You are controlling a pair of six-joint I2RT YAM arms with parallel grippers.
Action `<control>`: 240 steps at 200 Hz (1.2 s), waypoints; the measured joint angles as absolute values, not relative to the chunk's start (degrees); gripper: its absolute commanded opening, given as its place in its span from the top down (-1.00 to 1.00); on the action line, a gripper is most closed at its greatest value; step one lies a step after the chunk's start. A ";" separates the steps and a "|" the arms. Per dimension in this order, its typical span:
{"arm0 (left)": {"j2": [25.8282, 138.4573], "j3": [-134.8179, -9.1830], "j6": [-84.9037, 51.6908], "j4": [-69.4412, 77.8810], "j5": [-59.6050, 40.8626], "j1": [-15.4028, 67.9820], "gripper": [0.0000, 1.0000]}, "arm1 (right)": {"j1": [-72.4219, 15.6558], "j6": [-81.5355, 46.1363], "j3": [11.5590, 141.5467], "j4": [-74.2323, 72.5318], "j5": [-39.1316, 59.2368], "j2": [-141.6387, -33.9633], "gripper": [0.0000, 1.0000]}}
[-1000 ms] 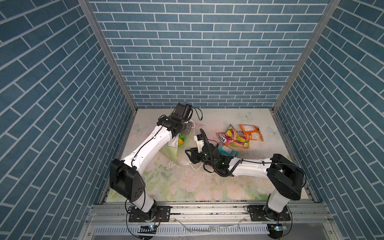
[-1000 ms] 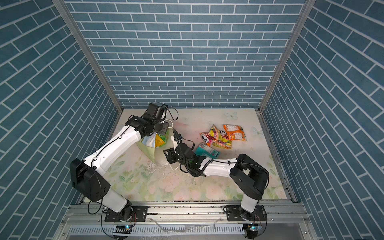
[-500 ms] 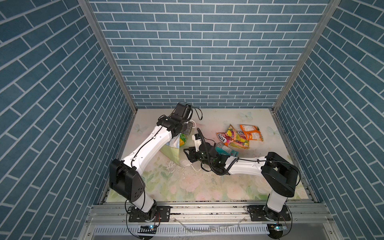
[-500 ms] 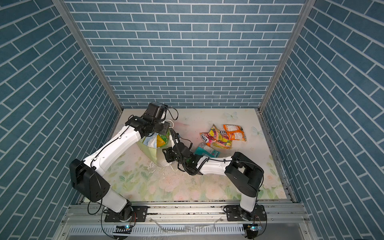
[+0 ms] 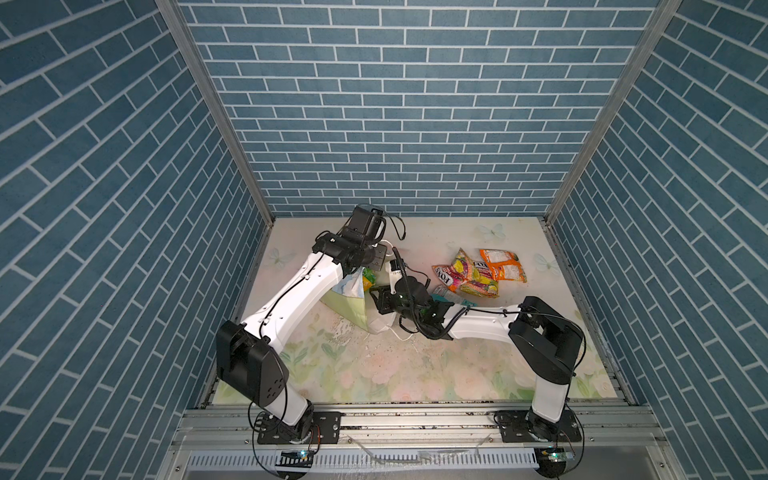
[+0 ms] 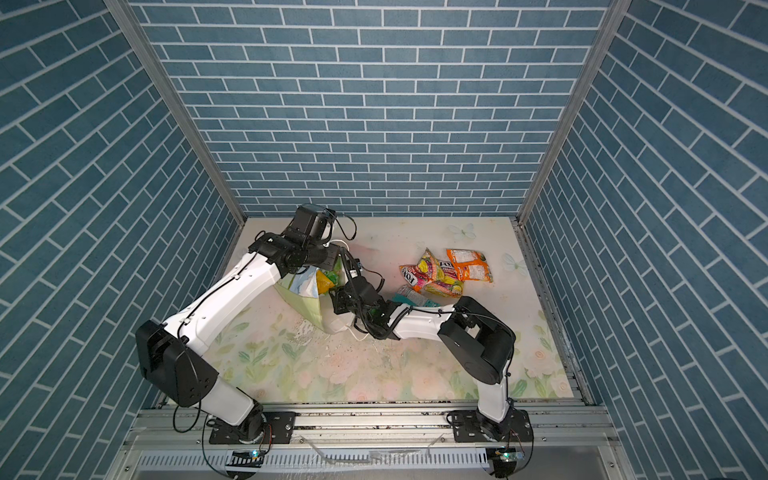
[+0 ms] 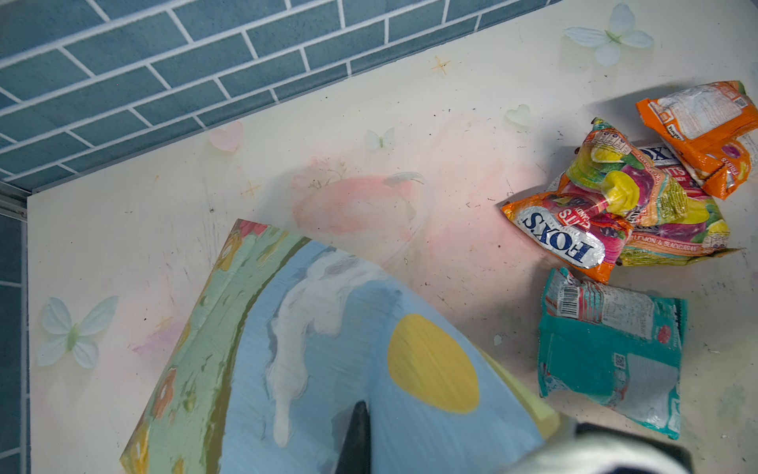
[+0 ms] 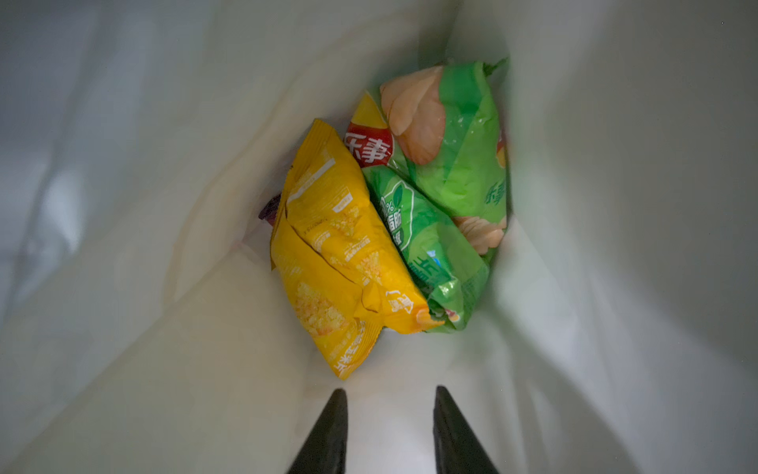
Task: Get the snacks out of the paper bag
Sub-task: 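Lower the right gripper into the bag toward the yellow and green chip packets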
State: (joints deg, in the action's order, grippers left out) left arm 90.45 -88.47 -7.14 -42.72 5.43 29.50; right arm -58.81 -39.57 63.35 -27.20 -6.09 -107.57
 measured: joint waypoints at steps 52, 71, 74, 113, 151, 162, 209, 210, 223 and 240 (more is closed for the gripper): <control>90.32 -88.47 -8.38 -42.59 4.16 29.71 1.00 | -58.85 -38.39 66.30 -24.62 -7.64 -108.88 0.02; 90.32 -88.47 -8.62 -42.54 3.64 29.78 1.00 | -58.87 -37.91 66.92 -23.53 -8.97 -108.92 -0.15; 90.32 -88.47 -8.62 -42.57 3.60 29.80 1.00 | -58.87 -37.89 66.96 -23.38 -9.15 -108.90 -0.18; 90.32 -88.47 -8.80 -42.57 3.42 29.98 1.00 | -58.89 -36.82 67.09 -21.23 -12.71 -108.90 -0.29; 90.32 -88.47 -9.23 -42.26 2.72 30.02 1.00 | -58.87 -36.86 67.09 -20.93 -14.33 -108.90 -0.27; 90.32 -88.47 -9.32 -42.17 2.57 30.02 1.00 | -58.87 -36.91 67.09 -20.93 -14.31 -108.90 -0.27; 90.32 -88.47 -9.65 -42.09 1.63 30.02 1.00 | -58.85 -37.28 67.59 -20.43 -14.24 -108.90 -0.15; 90.32 -88.47 -9.65 -42.09 1.61 30.02 1.00 | -58.85 -37.28 67.64 -20.38 -14.24 -108.90 -0.15; 90.32 -88.47 -9.65 -42.00 1.48 30.02 1.00 | -58.81 -37.32 68.31 -20.08 -14.15 -108.92 -0.12; 90.32 -88.47 -9.67 -41.76 1.13 30.02 1.00 | -58.78 -37.32 69.21 -19.94 -13.89 -108.92 -0.09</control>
State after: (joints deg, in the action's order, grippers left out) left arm 90.32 -88.47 -9.67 -41.76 1.13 30.02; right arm -58.78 -37.32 69.21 -19.94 -13.89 -108.92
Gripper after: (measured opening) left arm 0.049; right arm 0.553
